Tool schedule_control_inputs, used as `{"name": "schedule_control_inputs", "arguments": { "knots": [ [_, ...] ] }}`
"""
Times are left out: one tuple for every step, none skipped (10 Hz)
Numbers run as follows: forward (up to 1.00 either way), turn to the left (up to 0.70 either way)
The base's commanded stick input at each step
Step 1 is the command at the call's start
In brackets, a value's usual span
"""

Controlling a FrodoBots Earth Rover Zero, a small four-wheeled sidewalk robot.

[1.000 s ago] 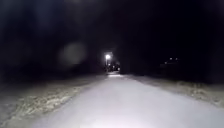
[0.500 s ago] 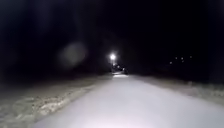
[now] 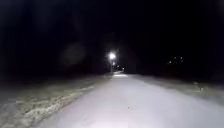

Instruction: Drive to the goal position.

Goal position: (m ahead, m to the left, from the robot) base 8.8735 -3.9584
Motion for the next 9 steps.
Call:
{"name": "schedule_control_inputs", "arguments": {
  "knots": [
    [0.70, 0.00],
    [0.70, 0.00],
    [0.70, 0.00],
    [0.70, -0.10],
    [0.70, -0.12],
    [0.70, 0.00],
    [0.70, 0.00],
    [0.70, 0.00],
    [0.70, 0.00]
  ]
}}
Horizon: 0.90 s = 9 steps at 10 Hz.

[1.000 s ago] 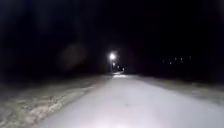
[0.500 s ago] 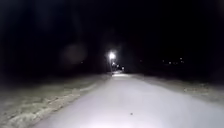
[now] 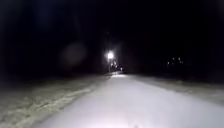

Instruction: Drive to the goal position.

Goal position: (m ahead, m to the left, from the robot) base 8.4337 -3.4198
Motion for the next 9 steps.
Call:
{"name": "schedule_control_inputs", "arguments": {
  "knots": [
    [0.70, 0.00],
    [0.70, 0.00],
    [0.70, 0.00],
    [0.70, 0.00],
    [0.70, 0.00],
    [0.70, 0.00],
    [0.70, 0.00],
    [0.70, 0.00],
    [0.70, 0.00]
  ]
}}
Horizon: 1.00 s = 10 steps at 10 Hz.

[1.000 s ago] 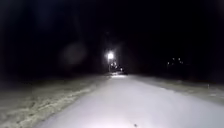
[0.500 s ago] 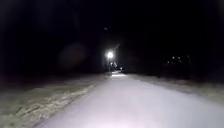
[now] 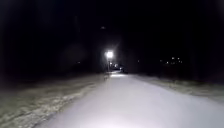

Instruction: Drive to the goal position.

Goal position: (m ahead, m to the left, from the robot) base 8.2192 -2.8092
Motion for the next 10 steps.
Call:
{"name": "schedule_control_inputs", "arguments": {
  "knots": [
    [0.70, 0.00],
    [0.70, 0.00],
    [0.70, 0.00],
    [0.70, 0.00],
    [0.70, 0.00],
    [0.70, 0.00],
    [0.70, 0.00],
    [0.70, 0.00],
    [0.70, 0.00],
    [0.70, 0.00]
  ]
}}
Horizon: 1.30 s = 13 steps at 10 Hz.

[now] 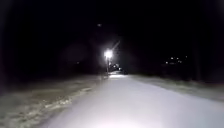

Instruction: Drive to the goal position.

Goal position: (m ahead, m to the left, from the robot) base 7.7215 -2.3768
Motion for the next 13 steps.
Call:
{"name": "schedule_control_inputs", "arguments": {
  "knots": [
    [0.70, 0.00],
    [0.70, 0.00],
    [0.70, 0.00],
    [0.70, -0.06],
    [0.70, -0.13],
    [0.70, -0.11],
    [0.70, -0.01],
    [0.70, 0.00],
    [0.70, 0.00],
    [0.70, 0.00],
    [0.70, 0.00],
    [0.70, 0.00],
    [0.70, 0.00]
  ]
}}
